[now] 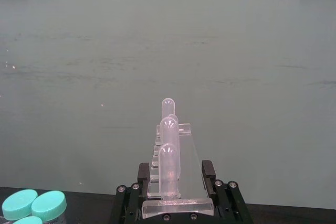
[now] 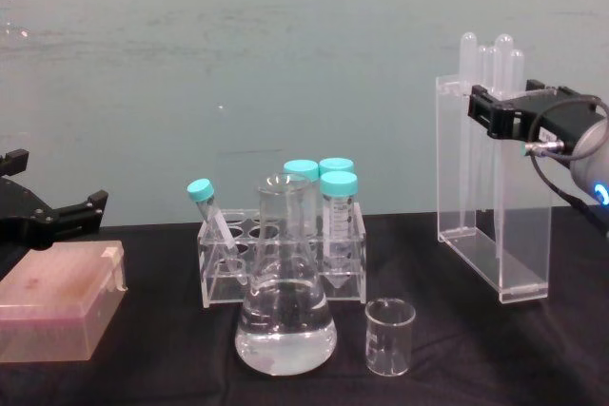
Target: Place the experimental apparatus aside using one hand.
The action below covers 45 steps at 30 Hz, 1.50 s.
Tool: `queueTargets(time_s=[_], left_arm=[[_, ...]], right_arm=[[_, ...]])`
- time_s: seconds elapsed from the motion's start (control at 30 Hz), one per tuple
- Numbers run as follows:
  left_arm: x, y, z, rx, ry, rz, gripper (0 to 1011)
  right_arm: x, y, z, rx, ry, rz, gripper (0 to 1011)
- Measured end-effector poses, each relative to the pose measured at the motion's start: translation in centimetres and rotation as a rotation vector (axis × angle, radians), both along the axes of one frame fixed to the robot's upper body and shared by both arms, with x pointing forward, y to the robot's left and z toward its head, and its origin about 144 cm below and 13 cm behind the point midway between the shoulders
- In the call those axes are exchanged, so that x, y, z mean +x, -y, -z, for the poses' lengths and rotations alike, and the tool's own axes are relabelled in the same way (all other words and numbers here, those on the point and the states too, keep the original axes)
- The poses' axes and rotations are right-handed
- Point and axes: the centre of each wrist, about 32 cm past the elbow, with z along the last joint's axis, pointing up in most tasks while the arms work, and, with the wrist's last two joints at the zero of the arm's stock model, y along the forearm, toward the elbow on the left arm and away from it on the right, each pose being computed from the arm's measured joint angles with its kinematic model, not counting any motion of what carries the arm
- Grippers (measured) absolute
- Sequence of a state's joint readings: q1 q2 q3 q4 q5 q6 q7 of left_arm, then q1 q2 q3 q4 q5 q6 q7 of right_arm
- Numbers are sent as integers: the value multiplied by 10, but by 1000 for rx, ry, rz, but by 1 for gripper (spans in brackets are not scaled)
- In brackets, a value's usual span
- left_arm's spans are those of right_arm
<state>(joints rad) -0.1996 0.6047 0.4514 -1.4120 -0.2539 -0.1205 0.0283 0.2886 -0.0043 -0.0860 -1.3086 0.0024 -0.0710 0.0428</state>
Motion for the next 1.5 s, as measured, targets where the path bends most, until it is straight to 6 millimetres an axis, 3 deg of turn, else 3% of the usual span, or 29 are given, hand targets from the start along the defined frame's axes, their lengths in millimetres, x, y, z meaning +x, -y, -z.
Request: queueTargets(time_s=[1.5], left_arm=[[0, 0, 0, 0, 0, 0, 1000]], right_arm=[[-2, 25, -1, -28, 72, 72, 612]])
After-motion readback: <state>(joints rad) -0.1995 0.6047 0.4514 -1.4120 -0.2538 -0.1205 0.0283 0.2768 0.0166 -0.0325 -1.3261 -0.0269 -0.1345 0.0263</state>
